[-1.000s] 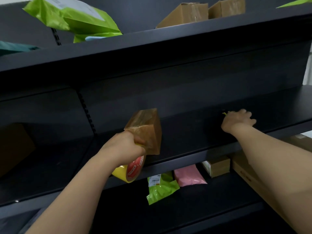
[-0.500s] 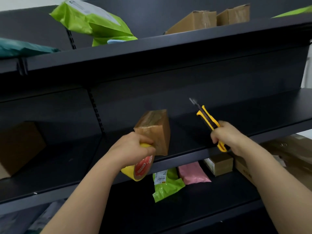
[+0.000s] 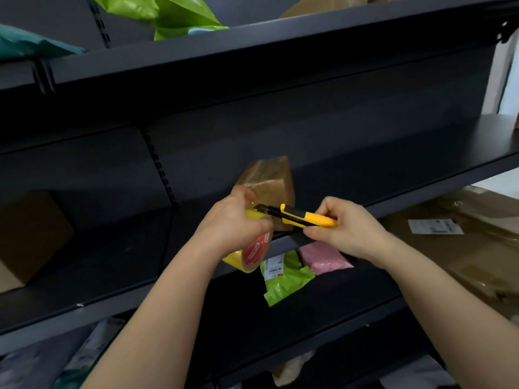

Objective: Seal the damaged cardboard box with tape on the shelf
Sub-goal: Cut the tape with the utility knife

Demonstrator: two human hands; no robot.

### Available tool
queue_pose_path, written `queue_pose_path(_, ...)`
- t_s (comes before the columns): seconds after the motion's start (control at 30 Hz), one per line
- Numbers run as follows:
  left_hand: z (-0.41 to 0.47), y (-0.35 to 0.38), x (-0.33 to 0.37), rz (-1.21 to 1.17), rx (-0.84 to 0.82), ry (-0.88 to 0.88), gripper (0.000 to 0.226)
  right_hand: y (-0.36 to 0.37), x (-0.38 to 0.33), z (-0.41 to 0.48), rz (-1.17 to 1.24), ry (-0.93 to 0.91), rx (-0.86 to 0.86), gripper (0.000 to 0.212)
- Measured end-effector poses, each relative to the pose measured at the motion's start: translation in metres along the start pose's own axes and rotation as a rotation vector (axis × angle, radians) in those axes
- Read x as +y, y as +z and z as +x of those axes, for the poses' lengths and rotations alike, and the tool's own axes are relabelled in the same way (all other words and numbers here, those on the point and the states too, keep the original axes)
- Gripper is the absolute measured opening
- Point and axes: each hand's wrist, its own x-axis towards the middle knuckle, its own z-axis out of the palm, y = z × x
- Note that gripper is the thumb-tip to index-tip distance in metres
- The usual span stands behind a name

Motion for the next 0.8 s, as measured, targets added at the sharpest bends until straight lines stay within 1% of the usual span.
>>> queue_pose_path(0.07,0.0,-0.001,-0.001,0.01,0.002,0.009,0.054,0.003,-0.006,-0.004,-0.106,-0.024,0.074,0.03)
queue_pose_path(0.13,-0.001,-0.002,-0.002,0.034,0.005,0.014,0.055,0.005,-0.012,-0.007,-0.264,-0.041,0.134,0.032)
queue_pose_path(0.2,-0.003,-0.003,-0.004,0.097,0.009,0.03,0.055,0.004,-0.017,-0.01,-0.431,-0.076,0.171,0.03)
queue_pose_path(0.27,-0.003,-0.003,-0.005,0.151,0.017,0.052,0.055,0.004,-0.019,-0.011,-0.535,-0.136,0.156,0.019)
queue_pose_path(0.3,-0.003,-0.004,-0.006,0.16,0.021,0.057,0.055,0.005,-0.02,-0.011,-0.551,-0.156,0.113,0.017)
queue_pose_path(0.37,-0.002,-0.004,-0.008,0.165,0.019,0.06,0.055,0.008,-0.021,-0.009,-0.469,-0.153,-0.013,0.02)
queue_pose_path(0.43,-0.001,-0.005,-0.009,0.162,0.016,0.061,0.056,0.014,-0.024,-0.007,-0.253,-0.102,-0.092,0.025)
queue_pose_path(0.47,-0.001,-0.004,-0.01,0.163,0.016,0.065,0.057,0.017,-0.026,-0.006,-0.166,-0.09,-0.103,0.026)
queue_pose_path(0.53,0.0,-0.004,-0.011,0.164,0.019,0.071,0.058,0.021,-0.031,-0.006,-0.13,-0.128,-0.096,0.034)
queue_pose_path(0.57,0.001,-0.004,-0.011,0.163,0.022,0.071,0.059,0.022,-0.033,-0.006,-0.172,-0.17,-0.084,0.038)
queue_pose_path(0.63,0.002,-0.004,-0.012,0.171,0.027,0.072,0.059,0.023,-0.037,-0.006,-0.358,-0.245,-0.034,0.042)
queue_pose_path(0.7,0.003,-0.005,-0.013,0.192,0.036,0.081,0.06,0.024,-0.042,-0.005,-0.533,-0.291,0.015,0.04)
queue_pose_path(0.8,0.003,-0.006,-0.016,0.224,0.054,0.093,0.062,0.022,-0.053,-0.003,-0.683,-0.305,0.028,0.034)
